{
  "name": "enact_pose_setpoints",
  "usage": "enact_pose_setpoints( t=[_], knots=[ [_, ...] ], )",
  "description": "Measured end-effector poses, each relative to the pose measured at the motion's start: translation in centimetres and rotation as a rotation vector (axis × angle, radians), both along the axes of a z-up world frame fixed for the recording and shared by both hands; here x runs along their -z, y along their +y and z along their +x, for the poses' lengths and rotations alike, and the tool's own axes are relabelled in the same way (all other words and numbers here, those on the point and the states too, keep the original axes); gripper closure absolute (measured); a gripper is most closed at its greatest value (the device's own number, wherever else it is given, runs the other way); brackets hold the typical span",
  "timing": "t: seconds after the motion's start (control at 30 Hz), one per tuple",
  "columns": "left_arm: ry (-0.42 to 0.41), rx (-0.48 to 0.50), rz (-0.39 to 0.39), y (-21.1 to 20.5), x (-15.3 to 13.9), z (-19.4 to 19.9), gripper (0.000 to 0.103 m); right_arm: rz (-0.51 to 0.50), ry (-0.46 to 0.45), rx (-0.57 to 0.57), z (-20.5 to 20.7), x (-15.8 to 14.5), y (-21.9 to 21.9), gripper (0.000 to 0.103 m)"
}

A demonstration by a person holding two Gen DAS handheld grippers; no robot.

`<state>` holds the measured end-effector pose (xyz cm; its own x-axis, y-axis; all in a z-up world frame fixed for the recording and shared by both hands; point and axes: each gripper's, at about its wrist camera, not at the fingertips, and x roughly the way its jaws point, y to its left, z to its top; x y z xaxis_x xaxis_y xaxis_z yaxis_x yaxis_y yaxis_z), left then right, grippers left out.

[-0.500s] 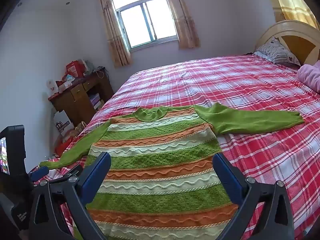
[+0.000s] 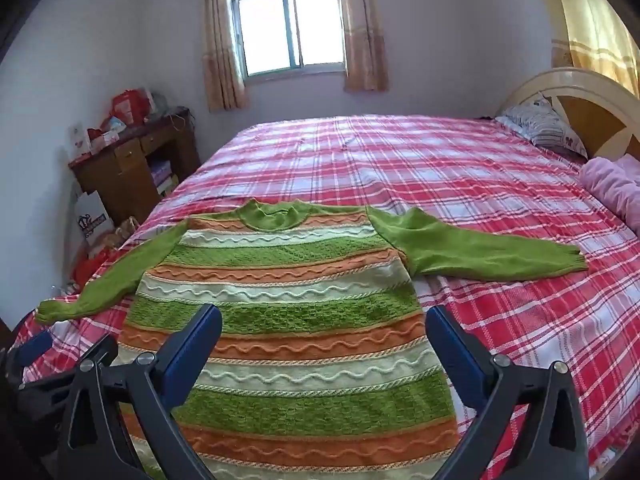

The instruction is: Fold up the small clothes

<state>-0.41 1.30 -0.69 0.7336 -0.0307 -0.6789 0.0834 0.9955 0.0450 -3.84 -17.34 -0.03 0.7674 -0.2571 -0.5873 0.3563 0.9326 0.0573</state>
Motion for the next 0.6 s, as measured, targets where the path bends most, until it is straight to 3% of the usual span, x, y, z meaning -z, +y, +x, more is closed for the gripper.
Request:
enact_pose_setpoints(
  t=[0.6],
  knots=[
    [-0.018,0.016,-0.015,0.0,0.02,-0.55,0.0,0.013,0.024,-0.018,0.03,0.97,0.55,0.001]
  ],
)
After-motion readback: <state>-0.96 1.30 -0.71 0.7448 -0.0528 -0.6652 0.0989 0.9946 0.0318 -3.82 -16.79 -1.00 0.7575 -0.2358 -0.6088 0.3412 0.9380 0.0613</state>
